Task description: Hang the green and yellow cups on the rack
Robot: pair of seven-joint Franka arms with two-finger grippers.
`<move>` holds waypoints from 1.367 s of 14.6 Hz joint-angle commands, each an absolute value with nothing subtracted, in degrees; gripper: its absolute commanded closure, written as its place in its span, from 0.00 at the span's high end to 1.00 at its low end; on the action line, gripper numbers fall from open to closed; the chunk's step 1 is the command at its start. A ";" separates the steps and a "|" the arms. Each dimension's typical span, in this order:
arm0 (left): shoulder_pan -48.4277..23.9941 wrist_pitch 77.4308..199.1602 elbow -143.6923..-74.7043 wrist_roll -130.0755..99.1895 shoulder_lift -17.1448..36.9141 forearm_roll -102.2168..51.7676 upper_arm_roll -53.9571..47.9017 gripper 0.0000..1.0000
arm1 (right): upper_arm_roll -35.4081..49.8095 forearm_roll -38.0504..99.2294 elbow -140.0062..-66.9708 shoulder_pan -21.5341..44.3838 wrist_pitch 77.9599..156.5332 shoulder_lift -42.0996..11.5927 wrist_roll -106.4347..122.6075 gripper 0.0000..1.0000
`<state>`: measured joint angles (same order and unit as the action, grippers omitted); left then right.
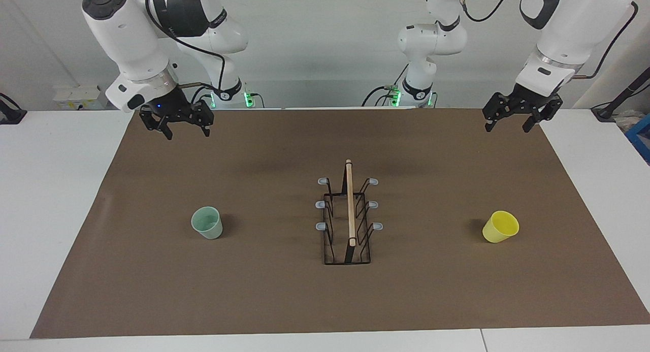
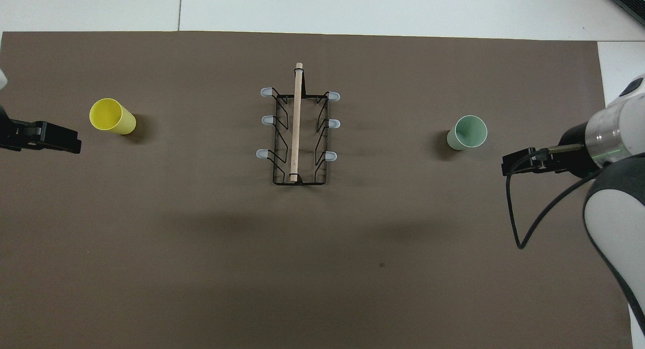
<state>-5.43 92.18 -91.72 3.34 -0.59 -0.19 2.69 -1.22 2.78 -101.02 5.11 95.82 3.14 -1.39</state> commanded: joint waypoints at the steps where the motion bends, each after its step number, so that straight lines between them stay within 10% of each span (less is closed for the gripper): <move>1: -5.01 91.41 -92.11 4.04 -1.23 -0.88 2.64 1.00 | -0.53 1.23 -100.11 4.57 95.10 2.72 -2.20 1.00; 15: -4.22 91.49 -92.29 3.34 -1.32 -2.01 2.81 1.00 | -0.70 1.14 -100.20 4.31 95.36 2.72 -1.85 1.00; 20: -0.98 91.59 -86.51 3.25 7.44 -3.34 2.81 1.00 | -0.97 1.14 -100.46 4.31 95.45 2.72 -0.09 1.00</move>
